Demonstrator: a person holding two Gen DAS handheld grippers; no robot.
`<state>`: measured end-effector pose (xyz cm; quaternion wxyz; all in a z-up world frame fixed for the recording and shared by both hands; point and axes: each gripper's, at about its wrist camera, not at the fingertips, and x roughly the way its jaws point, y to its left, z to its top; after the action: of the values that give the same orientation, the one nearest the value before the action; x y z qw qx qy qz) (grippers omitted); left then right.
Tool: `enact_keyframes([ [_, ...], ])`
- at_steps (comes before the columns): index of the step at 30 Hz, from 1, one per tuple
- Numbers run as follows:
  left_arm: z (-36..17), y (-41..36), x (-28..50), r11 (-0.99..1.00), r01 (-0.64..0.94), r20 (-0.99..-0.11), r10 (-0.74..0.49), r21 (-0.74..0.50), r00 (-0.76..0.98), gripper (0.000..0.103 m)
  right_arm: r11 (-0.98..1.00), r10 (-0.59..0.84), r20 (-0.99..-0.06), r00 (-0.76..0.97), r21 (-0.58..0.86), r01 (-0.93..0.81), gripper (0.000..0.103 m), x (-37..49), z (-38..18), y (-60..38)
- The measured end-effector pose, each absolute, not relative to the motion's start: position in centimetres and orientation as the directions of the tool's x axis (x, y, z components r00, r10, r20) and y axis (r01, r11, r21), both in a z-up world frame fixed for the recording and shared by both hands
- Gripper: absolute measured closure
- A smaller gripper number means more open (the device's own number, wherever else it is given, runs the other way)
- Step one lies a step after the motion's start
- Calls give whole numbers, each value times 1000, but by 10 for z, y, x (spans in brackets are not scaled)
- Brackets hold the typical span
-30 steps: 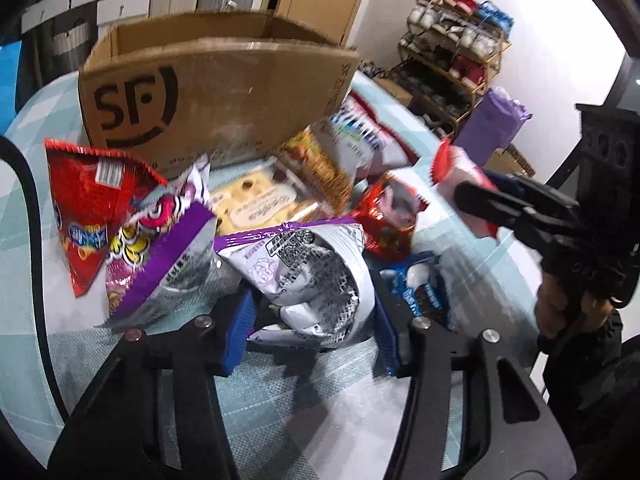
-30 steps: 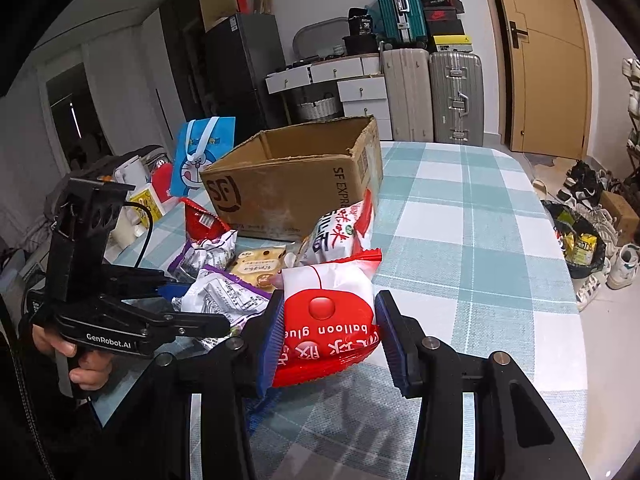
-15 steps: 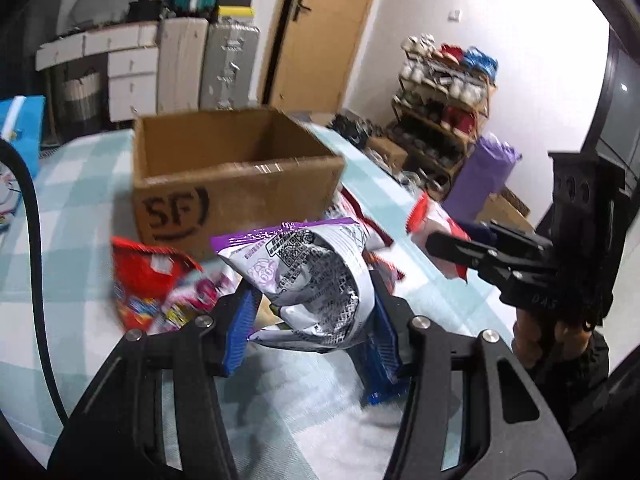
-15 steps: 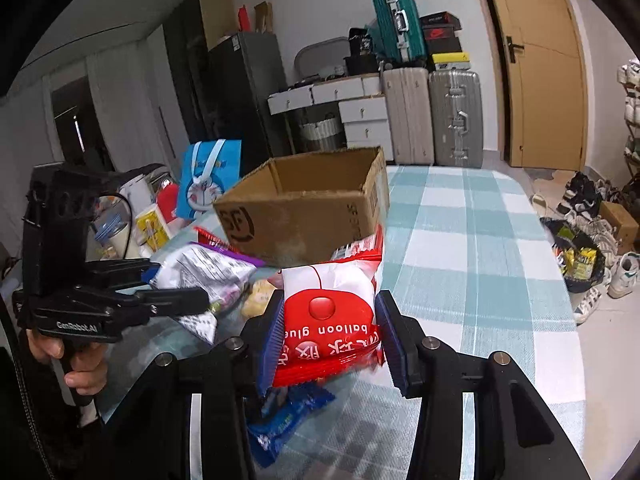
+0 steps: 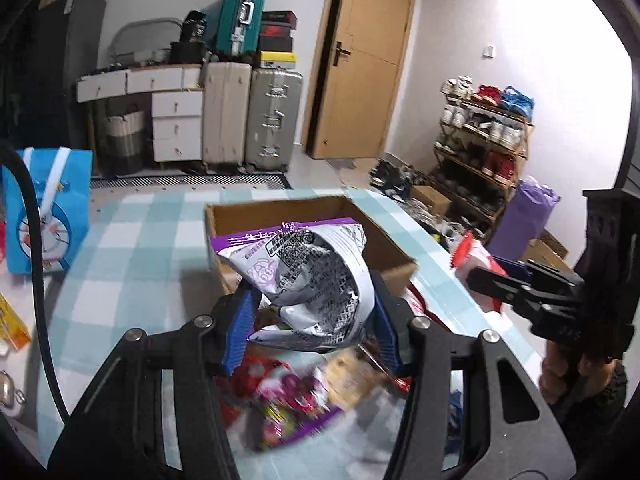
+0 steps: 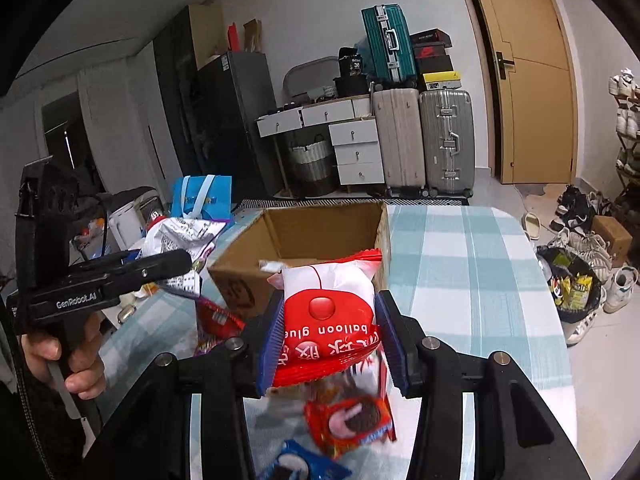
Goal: Organize snacks
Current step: 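Carry both packs over the cardboard box and open both grippers to drop them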
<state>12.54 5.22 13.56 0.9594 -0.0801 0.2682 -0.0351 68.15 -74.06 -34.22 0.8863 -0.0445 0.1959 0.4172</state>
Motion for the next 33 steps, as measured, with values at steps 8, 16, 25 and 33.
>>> enact_keyframes([
  [8,143,83,177,984,-21,-508,-74,-178,858,53,647,724,-382,575,86,-757,58,703,-318,-715],
  [16,129,85,232,984,-33,-534,-66,-172,843,53,638,734,-377,565,99,-763,58,729,-305,-688],
  [25,102,73,271,985,-32,-560,-70,-169,825,53,631,736,-413,536,133,-764,58,760,-318,-661],
  [33,77,68,297,988,-34,-586,-62,-152,808,53,629,733,-440,518,149,-763,58,781,-332,-645],
])
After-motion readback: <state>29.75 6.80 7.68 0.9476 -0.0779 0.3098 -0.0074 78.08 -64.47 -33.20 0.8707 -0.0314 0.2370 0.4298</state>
